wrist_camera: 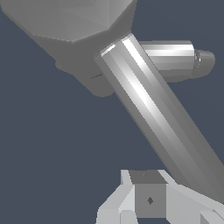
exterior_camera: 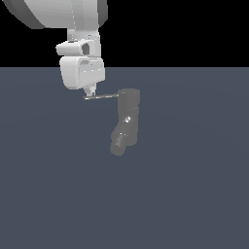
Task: Turn on the faucet by rotating a designated handle.
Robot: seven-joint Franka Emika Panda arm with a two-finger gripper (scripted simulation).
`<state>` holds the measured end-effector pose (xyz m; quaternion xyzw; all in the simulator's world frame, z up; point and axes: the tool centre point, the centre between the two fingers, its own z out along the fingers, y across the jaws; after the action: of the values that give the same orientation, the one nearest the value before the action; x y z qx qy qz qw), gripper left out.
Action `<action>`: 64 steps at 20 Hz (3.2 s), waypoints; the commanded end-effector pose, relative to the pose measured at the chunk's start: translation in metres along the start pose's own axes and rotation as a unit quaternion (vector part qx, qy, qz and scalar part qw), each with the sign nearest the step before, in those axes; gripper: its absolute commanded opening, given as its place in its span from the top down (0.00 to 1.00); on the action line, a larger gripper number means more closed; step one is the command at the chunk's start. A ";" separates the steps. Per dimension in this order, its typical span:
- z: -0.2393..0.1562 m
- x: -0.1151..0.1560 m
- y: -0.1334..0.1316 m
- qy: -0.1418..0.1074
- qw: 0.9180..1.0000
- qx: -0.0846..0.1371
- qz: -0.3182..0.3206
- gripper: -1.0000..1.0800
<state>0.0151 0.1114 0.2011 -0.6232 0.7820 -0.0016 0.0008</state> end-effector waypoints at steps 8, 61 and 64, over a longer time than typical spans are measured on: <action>0.000 0.010 0.017 0.000 1.000 0.000 -0.001 1.00; -0.001 0.179 0.080 -0.001 1.000 -0.002 -0.006 1.00; 0.000 0.168 0.074 -0.001 1.000 -0.001 -0.018 1.00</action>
<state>-0.0969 -0.0313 0.2014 -0.6380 0.7700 -0.0003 0.0009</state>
